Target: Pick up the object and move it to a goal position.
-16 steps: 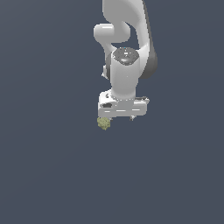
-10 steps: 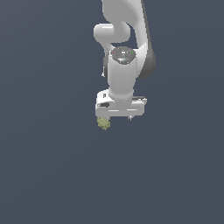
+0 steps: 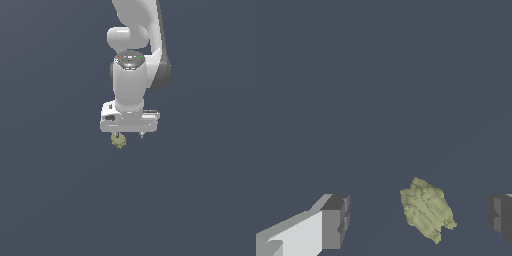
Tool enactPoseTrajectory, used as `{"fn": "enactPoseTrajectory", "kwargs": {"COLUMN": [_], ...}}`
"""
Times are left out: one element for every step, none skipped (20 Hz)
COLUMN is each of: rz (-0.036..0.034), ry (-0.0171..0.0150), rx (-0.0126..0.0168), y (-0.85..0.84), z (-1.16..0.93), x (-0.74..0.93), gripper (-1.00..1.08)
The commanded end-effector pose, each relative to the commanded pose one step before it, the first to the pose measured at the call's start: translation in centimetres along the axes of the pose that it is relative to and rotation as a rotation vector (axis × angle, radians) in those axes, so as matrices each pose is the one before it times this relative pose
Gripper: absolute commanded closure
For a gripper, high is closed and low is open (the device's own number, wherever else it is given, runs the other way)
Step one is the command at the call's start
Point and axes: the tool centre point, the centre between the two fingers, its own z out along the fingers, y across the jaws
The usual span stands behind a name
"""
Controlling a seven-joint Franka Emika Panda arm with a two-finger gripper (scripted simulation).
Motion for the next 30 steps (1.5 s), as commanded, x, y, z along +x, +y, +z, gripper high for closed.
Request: {"fn": "enactPoseTrajectory", "kwargs": {"rz": [-0.00830,-0.00555,-0.00661,-0.00760,-0.00863,-0.00971,-0.01098,-0.01222,-0.01336,-0.01446,-0.01558,-0.01677,-0.01798,-0.01918,-0.02038,-0.02159,-0.02280,-0.02355,-0.02357,-0.02359,-0.02361,-0.02362,-0.02363,-0.02366,-0.02367,-0.02368,-0.02370,-0.02371,-0.02350,-0.02241], "ry": [-0.00103,-0.00037,-0.00041,-0.00046,-0.00052,-0.00061,-0.00072,-0.00082,-0.00089,-0.00095,-0.00101,-0.00109,-0.00116,-0.00123,-0.00130,-0.00136,-0.00141,-0.00144,-0.00141,-0.00138,-0.00135,-0.00132,-0.00128,-0.00124,-0.00120,-0.00116,-0.00111,-0.00106,-0.00100,-0.00091], "rx": [0.00035,-0.00004,-0.00014,-0.00020,-0.00022,-0.00017,-0.00009,-0.00001,0.00001,-0.00001,-0.00001,0.00003,0.00008,0.00014,0.00019,0.00026,0.00034,0.00041,0.00048,0.00055,0.00061,0.00068,0.00074,0.00080,0.00086,0.00092,0.00098,0.00103,0.00107,0.00107], "y": [-0.035,0.046,0.067,0.086,0.095,0.096,0.092,0.091,0.095,0.108,0.118,0.120,0.121,0.123,0.125,0.124,0.122,0.116,0.106,0.095,0.084,0.074,0.063,0.052,0.041,0.030,0.019,0.008,-0.003,-0.014], "z": [0.129,0.078,0.092,0.105,0.119,0.134,0.152,0.170,0.185,0.199,0.213,0.228,0.244,0.259,0.273,0.287,0.302,0.309,0.307,0.305,0.303,0.301,0.299,0.297,0.295,0.293,0.291,0.288,0.283,0.268], "x": [-0.078,-0.054,-0.065,-0.077,-0.088,-0.100,-0.112,-0.125,-0.139,-0.154,-0.170,-0.185,-0.201,-0.218,-0.236,-0.254,-0.273,-0.286,-0.291,-0.295,-0.299,-0.302,-0.305,-0.307,-0.309,-0.311,-0.313,-0.314,-0.311,-0.297], "gripper": [-0.92,-0.92,-0.92,-0.92,-0.92,-0.92,-0.92,-0.92,-0.92,-0.92,-0.92,-0.92,-0.92,-0.92,-0.92,-0.92,-0.92,-0.92,-0.92,-0.92,-0.92,-0.92,-0.92,-0.92,-0.92,-0.92,-0.92,-0.92,-0.92,-0.92]}}
